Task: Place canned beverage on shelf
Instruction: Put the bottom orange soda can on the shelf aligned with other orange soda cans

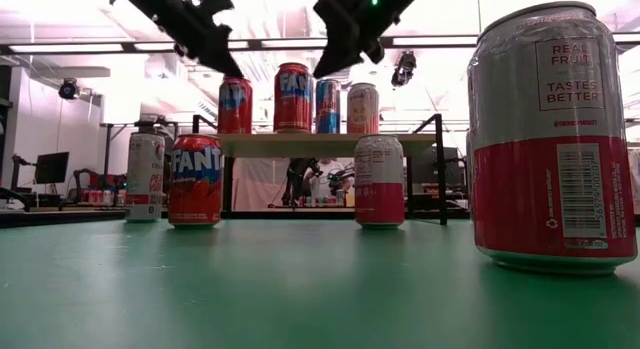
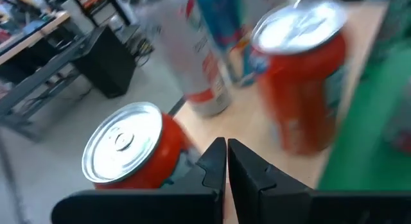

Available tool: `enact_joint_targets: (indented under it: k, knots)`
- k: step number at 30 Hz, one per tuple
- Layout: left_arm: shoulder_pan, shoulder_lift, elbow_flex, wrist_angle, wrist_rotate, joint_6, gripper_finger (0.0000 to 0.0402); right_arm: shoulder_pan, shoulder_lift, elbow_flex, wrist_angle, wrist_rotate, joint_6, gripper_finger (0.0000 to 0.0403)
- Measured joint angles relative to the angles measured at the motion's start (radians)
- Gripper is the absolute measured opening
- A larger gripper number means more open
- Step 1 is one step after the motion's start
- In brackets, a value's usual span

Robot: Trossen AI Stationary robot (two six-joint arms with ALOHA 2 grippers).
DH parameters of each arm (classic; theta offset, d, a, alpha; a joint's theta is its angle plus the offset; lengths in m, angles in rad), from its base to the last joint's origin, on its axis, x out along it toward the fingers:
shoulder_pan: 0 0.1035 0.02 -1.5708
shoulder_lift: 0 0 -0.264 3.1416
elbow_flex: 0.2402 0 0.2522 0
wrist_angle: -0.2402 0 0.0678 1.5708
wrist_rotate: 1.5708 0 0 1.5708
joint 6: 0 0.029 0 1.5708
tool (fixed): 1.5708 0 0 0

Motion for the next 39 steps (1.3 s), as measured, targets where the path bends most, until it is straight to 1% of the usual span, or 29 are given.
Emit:
enact_joint_targets:
  k: [4,10,13,17,22,25,29,32,39]
  knots:
    - [-0.1,-0.074,0.0,-0.008,0.004,-0.065,0.0,-0.038,0.009,0.0,0.004,0.0,0.0,0.0012]
    - [-0.342,-0.167,-0.036,-0.004,-0.005,-0.181,0.0,-0.079,0.012,0.0,0.005,0.001,0.026,0.0012]
    - [-0.473,-0.196,-0.084,0.021,-0.037,-0.212,0.0,-0.082,0.012,0.0,0.014,0.001,0.032,0.0012]
    - [-0.635,-0.242,-0.173,0.074,-0.044,-0.218,0.0,-0.082,0.012,0.0,0.021,0.0,0.039,0.0012]
    - [-0.779,-0.312,-0.279,0.202,-0.048,-0.183,0.0,-0.081,0.012,0.0,0.024,0.0,0.105,0.0012]
    - [-0.816,-0.352,-0.338,0.262,-0.046,-0.125,0.0,-0.081,0.012,0.0,0.027,0.001,0.128,0.0012]
    - [-0.813,-0.407,-0.412,0.352,0.005,-0.098,0.0,-0.075,0.012,0.0,0.028,0.001,0.134,0.0012]
    - [-0.806,-0.434,-0.474,0.446,0.016,-0.082,0.0,-0.073,0.012,0.0,0.028,0.0,0.13,0.0012]
    - [-0.801,-0.449,-0.59,0.618,0.015,-0.064,0.0,-0.073,0.012,0.0,0.032,0.001,0.135,0.0012]
